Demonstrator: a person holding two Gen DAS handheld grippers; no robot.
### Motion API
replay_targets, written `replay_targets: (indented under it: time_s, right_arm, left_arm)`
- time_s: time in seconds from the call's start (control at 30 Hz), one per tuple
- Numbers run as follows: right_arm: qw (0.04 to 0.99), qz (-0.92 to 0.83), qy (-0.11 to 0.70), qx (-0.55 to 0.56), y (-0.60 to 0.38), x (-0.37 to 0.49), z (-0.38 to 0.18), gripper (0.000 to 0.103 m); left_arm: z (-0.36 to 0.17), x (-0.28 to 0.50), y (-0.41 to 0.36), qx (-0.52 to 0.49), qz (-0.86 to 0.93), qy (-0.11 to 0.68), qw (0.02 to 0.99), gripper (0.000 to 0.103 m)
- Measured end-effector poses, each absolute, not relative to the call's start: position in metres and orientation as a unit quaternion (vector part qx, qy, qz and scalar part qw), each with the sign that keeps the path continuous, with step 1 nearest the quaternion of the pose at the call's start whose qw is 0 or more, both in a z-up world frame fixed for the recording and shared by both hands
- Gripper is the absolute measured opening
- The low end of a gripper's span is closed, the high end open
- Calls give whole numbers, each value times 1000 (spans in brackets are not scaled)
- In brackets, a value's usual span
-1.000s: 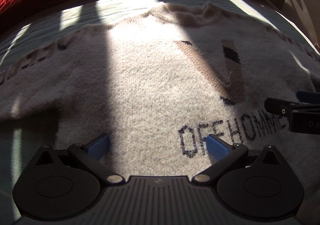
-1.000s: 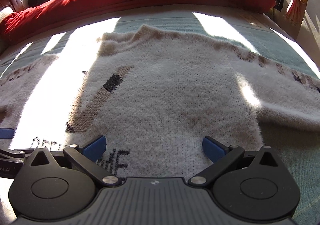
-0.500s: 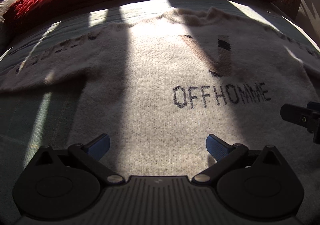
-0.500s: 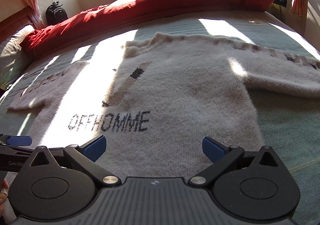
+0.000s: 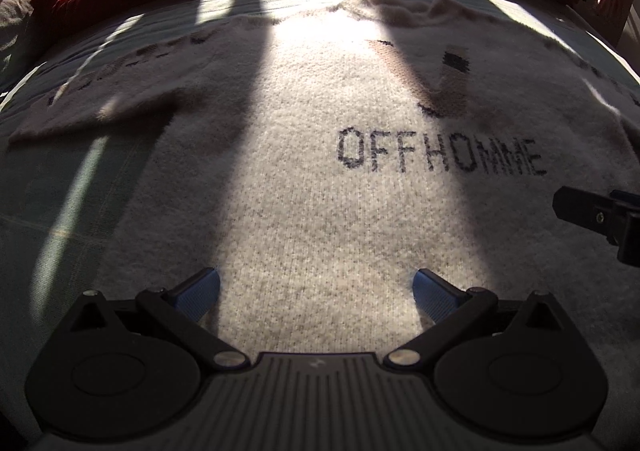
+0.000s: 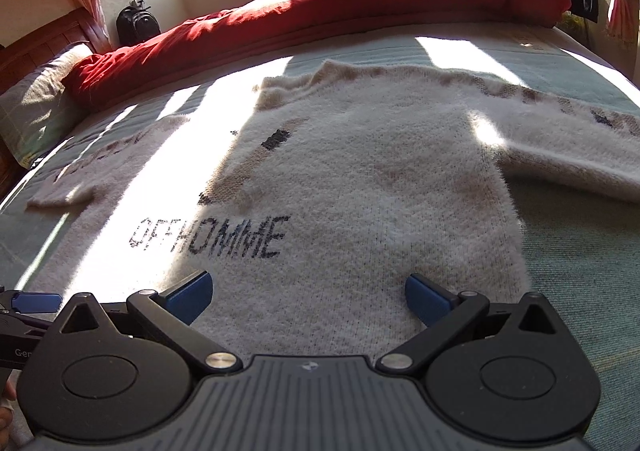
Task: Fold clothes
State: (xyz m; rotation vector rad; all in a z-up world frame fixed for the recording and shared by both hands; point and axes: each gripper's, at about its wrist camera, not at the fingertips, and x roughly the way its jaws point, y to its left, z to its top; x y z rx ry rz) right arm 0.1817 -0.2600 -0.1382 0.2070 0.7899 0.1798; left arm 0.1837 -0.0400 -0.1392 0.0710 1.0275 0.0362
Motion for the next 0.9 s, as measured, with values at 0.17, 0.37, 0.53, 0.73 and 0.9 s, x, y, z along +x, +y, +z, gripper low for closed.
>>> replay_targets:
  time_s: [0.17, 0.37, 0.53, 0.73, 0.9]
  right_arm:
    - [917, 87, 379, 92, -257, 181, -140, 103]
    - [919, 87, 375, 86, -256, 180, -141, 103]
    - [919, 87, 374, 92, -258, 180, -141, 103]
    - [920, 88, 372, 91, -257, 180, -141, 103]
    - [920, 87, 372, 90, -257, 180, -141, 103]
  left_arm:
    - [-141, 185, -43, 37, 24, 494, 868, 103]
    - [-141, 183, -41, 34, 24, 492, 870, 103]
    - [-139, 176, -40, 26, 26, 495, 868, 103]
    - [-137, 158, -35, 14, 24, 501, 865, 103]
    - [-134, 149, -36, 15, 26, 506, 862, 103]
